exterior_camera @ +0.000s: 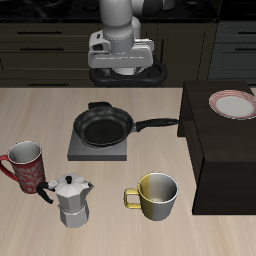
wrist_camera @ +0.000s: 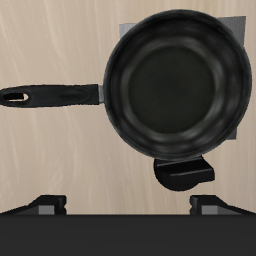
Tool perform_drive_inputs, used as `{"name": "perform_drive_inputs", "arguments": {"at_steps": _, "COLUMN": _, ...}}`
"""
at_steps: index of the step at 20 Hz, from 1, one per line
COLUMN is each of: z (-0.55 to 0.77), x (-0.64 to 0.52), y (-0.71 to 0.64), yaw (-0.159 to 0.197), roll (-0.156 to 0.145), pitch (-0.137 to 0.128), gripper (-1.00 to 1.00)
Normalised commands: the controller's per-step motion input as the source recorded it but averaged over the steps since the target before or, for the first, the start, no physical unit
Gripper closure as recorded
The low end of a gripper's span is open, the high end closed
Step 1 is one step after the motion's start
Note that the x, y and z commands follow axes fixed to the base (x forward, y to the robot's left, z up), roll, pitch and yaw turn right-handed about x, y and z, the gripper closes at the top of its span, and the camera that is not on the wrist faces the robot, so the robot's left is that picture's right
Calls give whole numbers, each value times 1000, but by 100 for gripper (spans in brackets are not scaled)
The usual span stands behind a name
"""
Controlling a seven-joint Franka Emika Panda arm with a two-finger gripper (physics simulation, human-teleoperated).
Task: Place the red mug on the plate
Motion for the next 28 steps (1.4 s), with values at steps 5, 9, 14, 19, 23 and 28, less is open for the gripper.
{"name": "perform_drive_inputs", "arguments": {"at_steps": 5, "z": 142, "x": 224, "y": -355, "yaw": -6, "roll": 5, "pitch": -3, "gripper": -100}}
{"name": "perform_drive_inputs", "arguments": {"at_steps": 9, "z": 186, "x": 287, "y": -536, "yaw": -54, "roll": -36, "pitch": 7, "gripper": -100}}
{"name": "perform_drive_inputs", "arguments": {"at_steps": 14, "z": 137, "x": 352, "y": -444, "yaw": -17, "roll": -13, "pitch": 28, "gripper": -100}}
{"name": "perform_drive_inputs", "arguments": {"at_steps": 19, "z": 123, "x": 306, "y": -383, "yaw": -33, "roll": 6, "pitch": 12, "gripper": -100}}
{"name": "perform_drive_inputs", "arguments": {"at_steps": 23, "z": 133, "x": 359, "y": -295, "yaw": 16, "roll": 24, "pitch": 38, "gripper": -100}}
{"name": "perform_drive_inputs", "arguments": {"at_steps": 28, "z": 128, "x": 268, "y": -192, "yaw": 33, "roll": 49, "pitch": 42, "gripper": -100}}
